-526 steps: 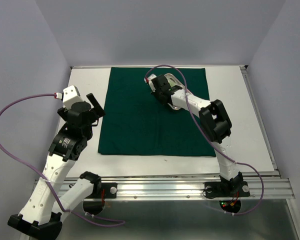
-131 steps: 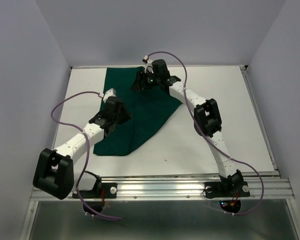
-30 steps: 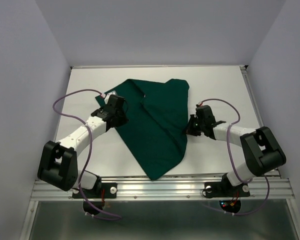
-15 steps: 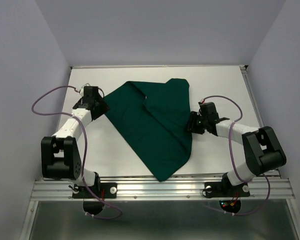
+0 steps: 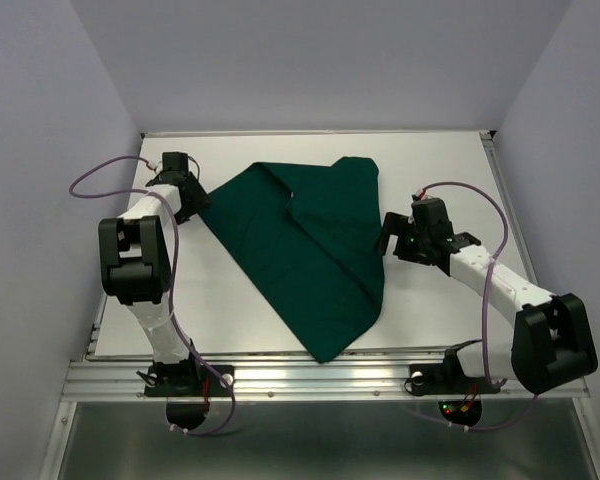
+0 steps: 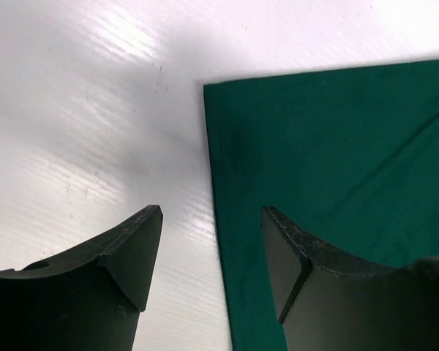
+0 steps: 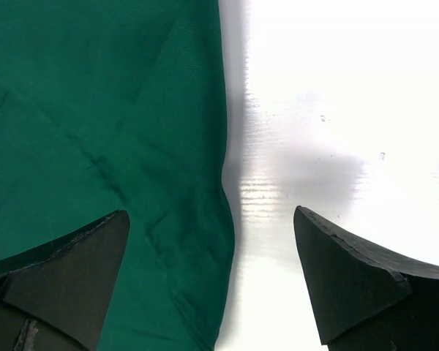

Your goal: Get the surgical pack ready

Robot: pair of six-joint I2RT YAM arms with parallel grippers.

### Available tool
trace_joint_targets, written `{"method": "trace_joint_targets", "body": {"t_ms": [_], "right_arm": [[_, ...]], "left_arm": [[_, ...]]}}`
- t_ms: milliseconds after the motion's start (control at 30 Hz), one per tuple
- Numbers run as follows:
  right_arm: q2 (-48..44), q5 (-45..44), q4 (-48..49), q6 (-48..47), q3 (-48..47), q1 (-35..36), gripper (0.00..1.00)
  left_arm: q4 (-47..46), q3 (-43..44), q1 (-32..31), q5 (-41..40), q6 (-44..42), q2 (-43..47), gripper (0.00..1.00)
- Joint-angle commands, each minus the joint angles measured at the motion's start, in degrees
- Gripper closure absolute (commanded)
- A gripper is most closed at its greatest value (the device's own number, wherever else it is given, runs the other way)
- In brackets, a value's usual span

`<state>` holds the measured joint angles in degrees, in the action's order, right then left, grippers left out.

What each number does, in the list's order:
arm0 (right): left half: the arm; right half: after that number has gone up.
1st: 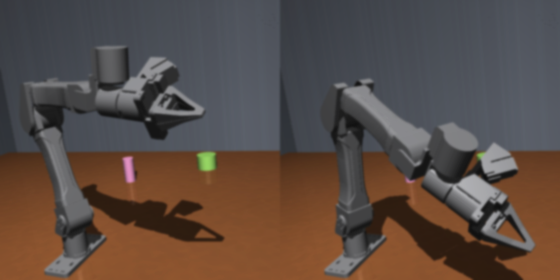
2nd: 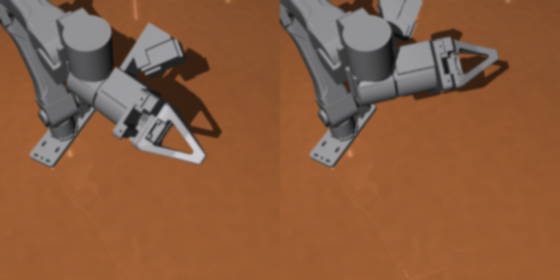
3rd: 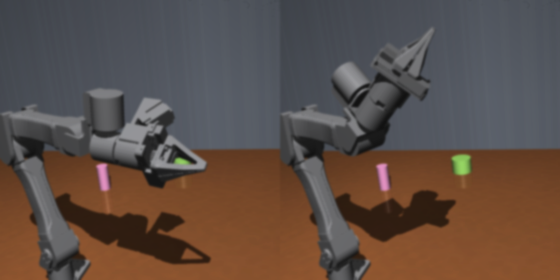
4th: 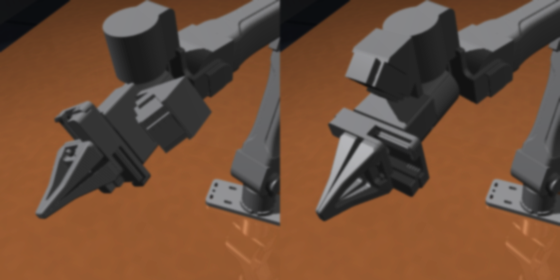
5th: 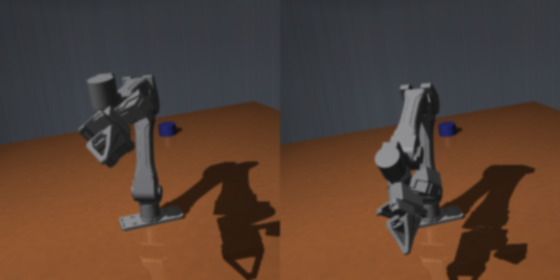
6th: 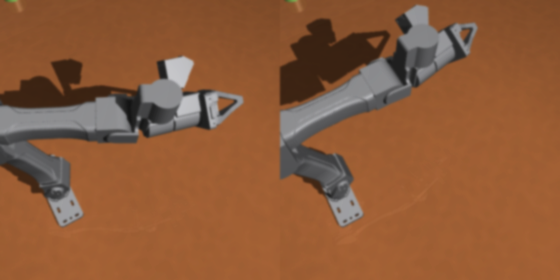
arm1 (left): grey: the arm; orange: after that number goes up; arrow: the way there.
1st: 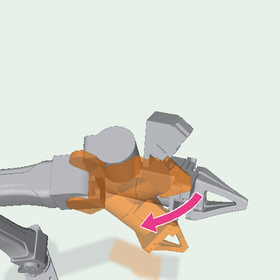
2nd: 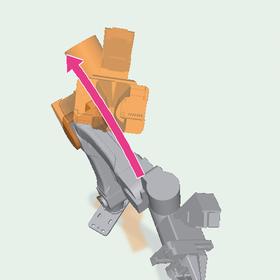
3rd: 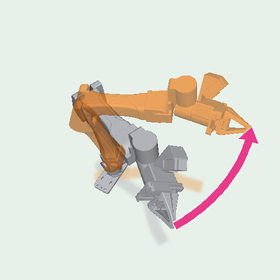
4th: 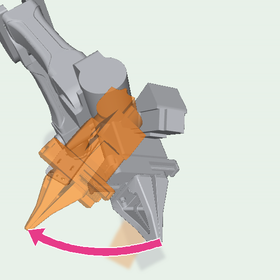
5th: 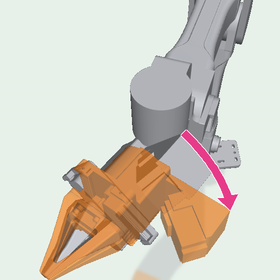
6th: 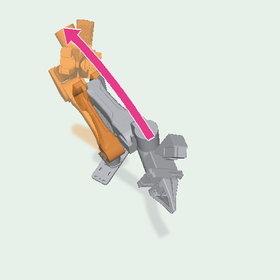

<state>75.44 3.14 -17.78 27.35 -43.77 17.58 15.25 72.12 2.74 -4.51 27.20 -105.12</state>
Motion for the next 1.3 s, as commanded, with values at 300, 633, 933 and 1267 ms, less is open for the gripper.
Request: {"method": "trace_joint_targets", "body": {"t_ms": [300,633,933,1267], "right_arm": [[-5.83,-6.03,-6.91,-0.29,-2.90,-0.36,0.00],[-6.62,-6.74,-7.79,1.12,-2.90,-0.36,0.01],[-7.33,-9.03,-8.24,2.09,-1.33,-0.36,0.01],[-8.55,-11.22,-7.18,3.41,0.35,-0.36,0.01]], "left_arm": [[-2.23,9.53,1.21,0.12,-3.91,-12.56,0.38],[-1.10,13.31,1.12,3.46,-5.67,-13.80,1.00],[-3.38,9.10,-2.39,12.24,-4.61,2.89,1.00],[-3.12,14.62,-20.39,11.19,-1.28,7.83,1.00]]}}
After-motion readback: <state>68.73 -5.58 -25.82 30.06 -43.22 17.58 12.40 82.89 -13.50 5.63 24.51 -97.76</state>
